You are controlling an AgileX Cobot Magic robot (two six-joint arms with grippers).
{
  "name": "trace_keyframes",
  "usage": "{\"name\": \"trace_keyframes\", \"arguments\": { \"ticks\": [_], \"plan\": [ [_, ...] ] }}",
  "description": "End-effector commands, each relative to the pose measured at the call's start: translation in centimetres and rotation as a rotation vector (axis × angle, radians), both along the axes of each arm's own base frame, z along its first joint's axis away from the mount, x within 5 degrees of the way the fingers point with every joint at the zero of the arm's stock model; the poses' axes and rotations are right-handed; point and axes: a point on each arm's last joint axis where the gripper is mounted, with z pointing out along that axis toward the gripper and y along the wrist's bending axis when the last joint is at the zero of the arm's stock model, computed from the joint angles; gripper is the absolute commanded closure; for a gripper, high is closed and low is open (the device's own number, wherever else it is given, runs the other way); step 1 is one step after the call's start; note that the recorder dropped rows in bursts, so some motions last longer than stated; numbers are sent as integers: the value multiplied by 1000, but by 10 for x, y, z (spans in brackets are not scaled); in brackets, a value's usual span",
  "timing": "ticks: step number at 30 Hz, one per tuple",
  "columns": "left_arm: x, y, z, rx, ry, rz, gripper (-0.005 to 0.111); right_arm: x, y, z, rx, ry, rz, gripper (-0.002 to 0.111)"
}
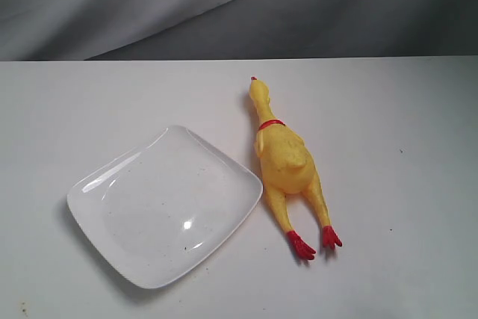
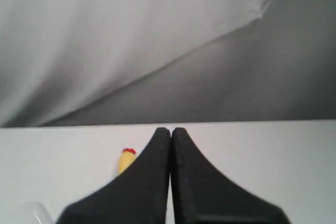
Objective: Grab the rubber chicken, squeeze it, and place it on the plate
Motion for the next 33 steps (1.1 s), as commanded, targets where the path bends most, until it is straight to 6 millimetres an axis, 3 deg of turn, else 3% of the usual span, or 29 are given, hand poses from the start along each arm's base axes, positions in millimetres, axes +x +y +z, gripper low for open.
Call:
{"name": "trace_keyframes", "arguments": {
  "ticks": [1,7,14,17,20,27,30,33],
  "plan": [
    [0,0,-1,1,-3,-3,107,37,5,-7,-171,130,-70,108],
    [0,0,-1,1,-3,-3,107,64,-1,8,-330,330,-170,108],
    [0,0,-1,1,-3,-3,107,72,19,52,-461,535,158,108],
    [0,0,-1,1,-3,-3,107,78,22,49,-487,561,203,108],
    [0,0,-1,1,-3,-3,107,87,25,24,-488,634,229,108],
    [0,0,-1,1,-3,-3,107,103,45,-68,-442,860,438,108],
    [0,0,-1,1,-3,-3,107,110,51,-91,-428,921,517,108],
    [0,0,-1,1,-3,-3,107,112,53,-107,-432,990,548,97]
  ]
}}
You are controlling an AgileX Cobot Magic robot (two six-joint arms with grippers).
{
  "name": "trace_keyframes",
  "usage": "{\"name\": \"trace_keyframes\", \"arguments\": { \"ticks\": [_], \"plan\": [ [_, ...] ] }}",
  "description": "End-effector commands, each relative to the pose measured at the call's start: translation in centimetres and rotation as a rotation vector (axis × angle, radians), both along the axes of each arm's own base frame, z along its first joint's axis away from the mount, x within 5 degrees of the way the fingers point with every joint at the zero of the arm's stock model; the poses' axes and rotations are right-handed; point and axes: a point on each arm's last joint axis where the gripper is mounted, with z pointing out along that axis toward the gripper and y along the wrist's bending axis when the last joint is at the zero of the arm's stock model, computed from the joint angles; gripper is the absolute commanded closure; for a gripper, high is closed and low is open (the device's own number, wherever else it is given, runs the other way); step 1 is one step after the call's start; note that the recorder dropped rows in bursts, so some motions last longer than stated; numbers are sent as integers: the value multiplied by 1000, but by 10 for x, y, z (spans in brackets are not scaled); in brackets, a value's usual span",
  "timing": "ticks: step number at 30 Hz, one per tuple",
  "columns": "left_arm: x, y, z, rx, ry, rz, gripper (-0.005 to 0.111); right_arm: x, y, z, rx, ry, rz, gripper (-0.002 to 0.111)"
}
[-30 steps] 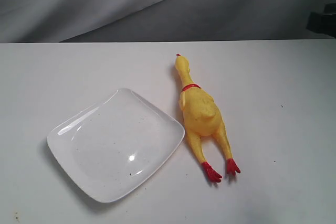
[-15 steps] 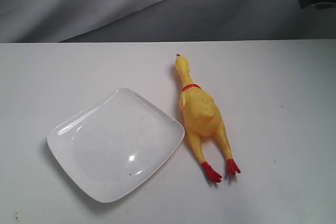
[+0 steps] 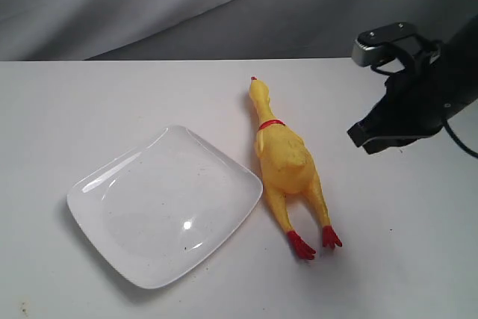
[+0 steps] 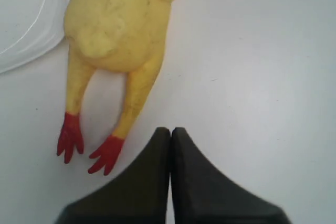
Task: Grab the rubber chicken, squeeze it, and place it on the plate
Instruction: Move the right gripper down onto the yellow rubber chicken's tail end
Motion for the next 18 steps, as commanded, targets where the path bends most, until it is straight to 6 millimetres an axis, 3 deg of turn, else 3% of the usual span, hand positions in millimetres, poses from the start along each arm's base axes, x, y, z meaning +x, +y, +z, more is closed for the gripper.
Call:
{"name": "trace_keyframes", "arguments": {
  "ticks": [1,4,7,13,18],
  "plan": [
    [0,0,-1,1,-3,-3,107,4,2,-22,3,84,35,90],
    [0,0,-1,1,-3,-3,107,7,7,-34,16,123,33,66],
    [0,0,-1,1,-3,-3,107,7,19,-42,11,131,62,54],
    [0,0,-1,1,-3,-3,107,6,49,-57,-92,65,149,54],
    [0,0,-1,1,-3,-3,107,7,57,-72,-222,41,134,54]
  ]
}}
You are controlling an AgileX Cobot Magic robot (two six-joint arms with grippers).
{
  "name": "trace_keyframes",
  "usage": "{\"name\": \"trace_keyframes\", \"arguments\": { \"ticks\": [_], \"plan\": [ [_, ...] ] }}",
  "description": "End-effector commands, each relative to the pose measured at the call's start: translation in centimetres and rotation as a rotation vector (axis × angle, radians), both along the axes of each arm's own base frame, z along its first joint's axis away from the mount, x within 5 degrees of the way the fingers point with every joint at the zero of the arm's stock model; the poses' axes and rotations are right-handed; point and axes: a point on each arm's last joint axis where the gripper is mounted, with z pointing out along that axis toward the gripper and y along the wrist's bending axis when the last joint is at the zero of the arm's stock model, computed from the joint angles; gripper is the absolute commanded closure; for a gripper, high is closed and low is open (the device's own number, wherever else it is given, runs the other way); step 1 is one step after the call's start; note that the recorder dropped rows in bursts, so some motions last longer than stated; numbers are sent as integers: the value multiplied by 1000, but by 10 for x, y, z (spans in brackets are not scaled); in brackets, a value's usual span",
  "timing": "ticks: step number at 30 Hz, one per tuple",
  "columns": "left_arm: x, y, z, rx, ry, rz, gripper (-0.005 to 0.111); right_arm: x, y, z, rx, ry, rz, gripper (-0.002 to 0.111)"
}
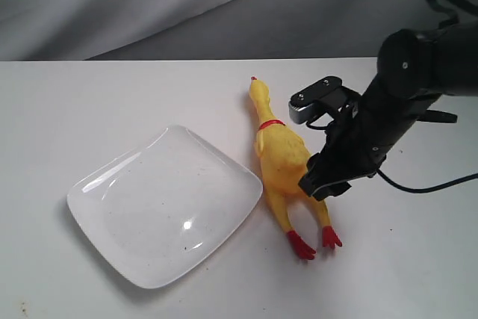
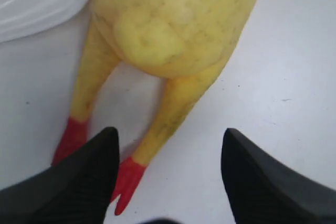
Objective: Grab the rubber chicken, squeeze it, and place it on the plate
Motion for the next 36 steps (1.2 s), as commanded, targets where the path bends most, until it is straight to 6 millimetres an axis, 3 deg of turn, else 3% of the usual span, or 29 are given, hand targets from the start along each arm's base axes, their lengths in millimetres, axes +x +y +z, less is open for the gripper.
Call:
{"name": "trace_keyframes", "arguments": {
  "ticks": [1,23,26,30,36],
  "plan": [
    [0,0,-1,1,-3,-3,107,3,2,-10,-85,-32,-6,54],
    [0,0,-1,1,-3,-3,107,15,12,-56,-38,-15,-48,59],
    [0,0,-1,1,-3,-3,107,15,12,-56,-38,-15,-48,72],
    [0,0,-1,1,-3,-3,107,15,12,-56,-40,-19,-45,105],
    [0,0,-1,1,-3,-3,107,14,5,-37,-80,-60,-29,108]
  ]
}}
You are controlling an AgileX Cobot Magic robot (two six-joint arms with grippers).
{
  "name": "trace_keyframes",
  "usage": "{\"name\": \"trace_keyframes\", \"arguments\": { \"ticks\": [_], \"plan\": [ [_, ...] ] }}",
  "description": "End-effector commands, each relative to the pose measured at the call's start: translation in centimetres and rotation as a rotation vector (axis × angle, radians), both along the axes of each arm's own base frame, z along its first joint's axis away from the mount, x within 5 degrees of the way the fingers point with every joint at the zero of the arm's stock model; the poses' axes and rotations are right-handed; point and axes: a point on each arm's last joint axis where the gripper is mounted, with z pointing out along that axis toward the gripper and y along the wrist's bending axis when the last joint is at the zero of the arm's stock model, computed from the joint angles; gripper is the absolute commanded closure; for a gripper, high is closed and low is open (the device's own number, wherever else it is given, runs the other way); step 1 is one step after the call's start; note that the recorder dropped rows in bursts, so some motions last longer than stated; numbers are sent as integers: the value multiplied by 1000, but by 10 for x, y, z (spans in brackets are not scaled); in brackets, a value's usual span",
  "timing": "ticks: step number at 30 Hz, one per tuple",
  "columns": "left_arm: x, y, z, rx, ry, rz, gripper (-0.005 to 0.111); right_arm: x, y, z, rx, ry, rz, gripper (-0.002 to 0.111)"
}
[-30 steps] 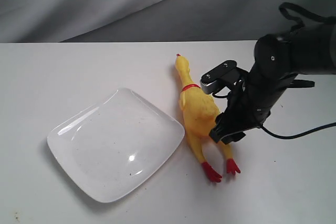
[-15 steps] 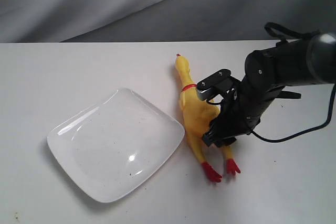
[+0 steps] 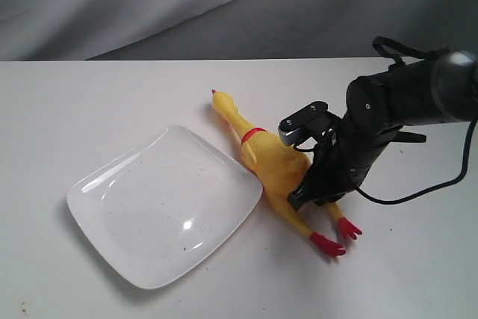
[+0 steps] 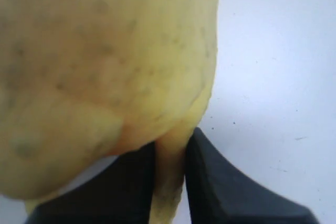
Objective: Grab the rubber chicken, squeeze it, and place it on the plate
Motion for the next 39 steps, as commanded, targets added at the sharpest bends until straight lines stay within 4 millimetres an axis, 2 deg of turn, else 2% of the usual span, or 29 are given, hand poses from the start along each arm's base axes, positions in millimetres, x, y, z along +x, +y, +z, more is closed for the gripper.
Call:
{"name": "trace_keyframes", "arguments": {
  "ticks": [1,6,7,8,11,12,13,14,16,18,20,22,28,33,36,37,38,39],
  "plan": [
    [0,0,-1,1,-3,-3,107,-3,-5,25,-29,-50,21,108],
    [0,0,-1,1,-3,-3,107,-13,-10,72,-8,-128,41,108],
    [0,0,-1,1,-3,-3,107,-19,-13,90,-6,-154,65,108],
    [0,0,-1,1,-3,-3,107,-24,-15,99,-8,-163,86,108],
    [0,0,-1,1,-3,-3,107,-49,-22,140,15,-187,207,108],
    [0,0,-1,1,-3,-3,107,-55,-22,149,35,-199,226,108],
    [0,0,-1,1,-3,-3,107,-67,-23,166,88,-224,268,108],
    [0,0,-1,1,-3,-3,107,-73,-23,173,107,-236,291,108],
    [0,0,-1,1,-3,-3,107,-96,-25,198,184,-272,387,108],
    [0,0,-1,1,-3,-3,107,-111,-24,210,240,-269,445,108],
    [1,1,3,32,-43,0,107,-123,-20,212,248,-250,492,108],
    [1,2,14,16,-171,23,107,-132,-11,208,238,-216,553,108],
    [-2,5,37,27,-422,58,107,-142,5,201,233,-238,623,108],
    [-9,7,56,30,-646,82,107,-145,11,202,262,-239,618,108],
    [-15,7,65,-38,-786,78,107,-144,11,202,265,-245,610,108],
    [-18,8,70,-158,-874,51,107,-144,11,202,265,-247,610,108],
    [-18,7,71,-259,-892,19,107,-144,11,202,266,-251,609,108],
    [-15,2,68,-446,-859,-71,107,-143,12,203,268,-258,607,108]
  ]
}}
